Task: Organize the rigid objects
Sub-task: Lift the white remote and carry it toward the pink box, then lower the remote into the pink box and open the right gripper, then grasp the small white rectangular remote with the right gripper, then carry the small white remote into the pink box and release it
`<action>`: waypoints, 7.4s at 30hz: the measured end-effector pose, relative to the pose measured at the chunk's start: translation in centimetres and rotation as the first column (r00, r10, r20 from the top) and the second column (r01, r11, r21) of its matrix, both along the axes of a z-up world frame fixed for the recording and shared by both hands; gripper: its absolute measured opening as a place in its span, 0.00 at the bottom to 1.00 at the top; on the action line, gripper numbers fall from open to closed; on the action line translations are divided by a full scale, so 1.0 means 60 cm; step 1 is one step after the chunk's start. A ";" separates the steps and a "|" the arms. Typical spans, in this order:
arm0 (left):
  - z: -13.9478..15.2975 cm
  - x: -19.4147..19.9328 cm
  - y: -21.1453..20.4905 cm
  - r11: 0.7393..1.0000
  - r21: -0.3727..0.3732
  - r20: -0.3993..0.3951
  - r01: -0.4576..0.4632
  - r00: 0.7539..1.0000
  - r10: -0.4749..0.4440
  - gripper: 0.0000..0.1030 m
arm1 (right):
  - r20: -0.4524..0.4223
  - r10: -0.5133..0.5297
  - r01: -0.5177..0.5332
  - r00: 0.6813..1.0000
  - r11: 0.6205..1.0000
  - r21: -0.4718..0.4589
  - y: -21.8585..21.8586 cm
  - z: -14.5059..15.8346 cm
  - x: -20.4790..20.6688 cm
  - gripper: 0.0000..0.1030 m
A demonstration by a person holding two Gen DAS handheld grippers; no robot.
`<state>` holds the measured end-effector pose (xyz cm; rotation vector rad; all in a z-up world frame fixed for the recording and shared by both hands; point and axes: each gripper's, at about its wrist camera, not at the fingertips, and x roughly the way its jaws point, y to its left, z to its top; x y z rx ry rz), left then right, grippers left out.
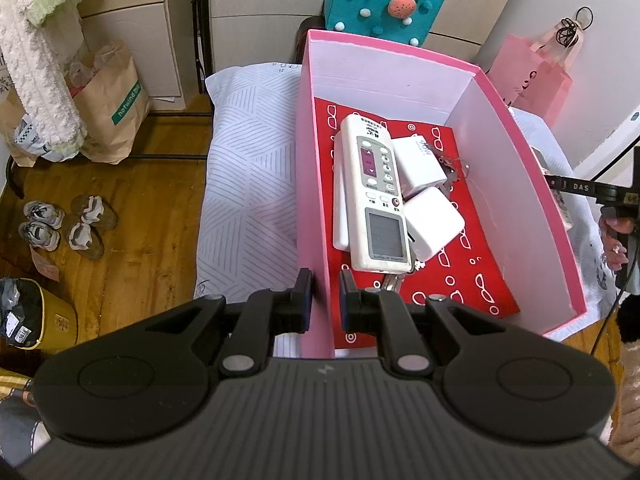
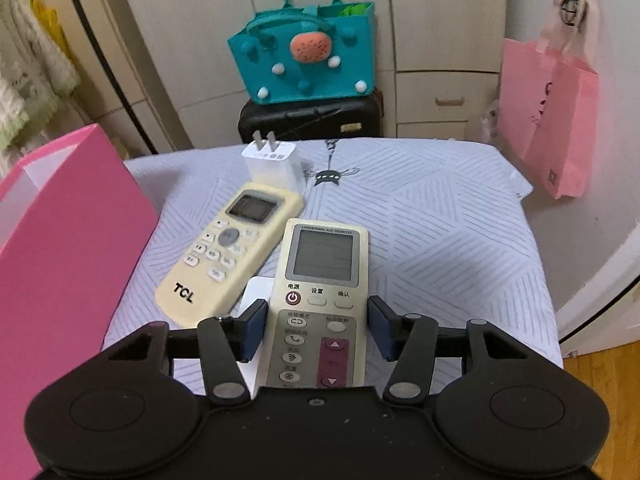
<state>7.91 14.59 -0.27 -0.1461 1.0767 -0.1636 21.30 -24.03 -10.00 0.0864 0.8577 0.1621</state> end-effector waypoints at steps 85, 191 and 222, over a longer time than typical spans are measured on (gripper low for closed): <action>-0.003 -0.006 0.009 0.998 -0.035 0.008 0.050 0.999 -0.049 0.13 | 0.075 0.175 -0.166 0.982 0.980 -0.113 0.067 0.005 -0.077 0.69; -0.017 -0.012 0.013 0.999 -0.039 0.021 0.034 0.999 -0.033 0.13 | 0.063 0.642 -0.604 0.764 0.746 -0.280 0.386 0.115 -0.096 0.07; -0.023 -0.009 0.030 0.996 -0.070 0.030 0.062 0.998 -0.060 0.15 | 0.021 0.155 -0.152 0.988 0.983 -0.104 0.138 0.077 0.012 0.61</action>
